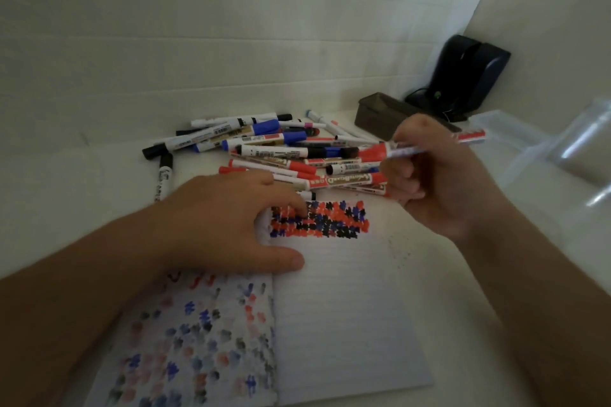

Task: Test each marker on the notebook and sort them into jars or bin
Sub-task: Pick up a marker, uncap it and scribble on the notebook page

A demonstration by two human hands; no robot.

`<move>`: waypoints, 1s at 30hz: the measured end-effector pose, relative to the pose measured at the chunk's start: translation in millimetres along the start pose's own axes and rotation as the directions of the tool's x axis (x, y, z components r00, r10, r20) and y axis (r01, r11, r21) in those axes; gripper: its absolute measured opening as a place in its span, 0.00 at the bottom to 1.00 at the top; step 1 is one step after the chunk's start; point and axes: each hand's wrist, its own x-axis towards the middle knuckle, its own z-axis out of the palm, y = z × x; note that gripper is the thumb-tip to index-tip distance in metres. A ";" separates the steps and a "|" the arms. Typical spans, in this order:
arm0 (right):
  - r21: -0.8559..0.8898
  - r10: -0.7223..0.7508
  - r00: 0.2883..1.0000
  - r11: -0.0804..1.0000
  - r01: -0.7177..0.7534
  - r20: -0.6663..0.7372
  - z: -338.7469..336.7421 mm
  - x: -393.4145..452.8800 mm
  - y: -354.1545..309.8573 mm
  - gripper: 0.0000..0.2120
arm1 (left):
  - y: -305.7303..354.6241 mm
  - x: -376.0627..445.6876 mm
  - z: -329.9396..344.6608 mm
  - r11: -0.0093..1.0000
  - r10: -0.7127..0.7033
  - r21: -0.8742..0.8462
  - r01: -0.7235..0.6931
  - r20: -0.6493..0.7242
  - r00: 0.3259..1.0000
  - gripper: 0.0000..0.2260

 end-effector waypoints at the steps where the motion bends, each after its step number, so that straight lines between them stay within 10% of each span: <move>1: -0.034 0.009 1.000 0.999 -0.008 0.023 5.7 -0.2 3.5 0.10 | 3.3 1.1 0.2 0.999 -0.017 0.031 0.017 0.011 1.000 0.36; 13: -0.386 0.201 0.979 0.903 -0.191 -0.014 -0.1 -9.2 0.8 0.05 | 11.7 10.0 13.2 0.994 0.109 -0.013 -0.109 -0.011 0.994 0.23; 30: -0.642 0.020 0.986 0.757 -0.122 -0.164 -15.3 -27.5 27.8 0.11 | 22.6 18.6 14.8 0.950 0.303 0.040 -0.310 0.121 0.945 0.25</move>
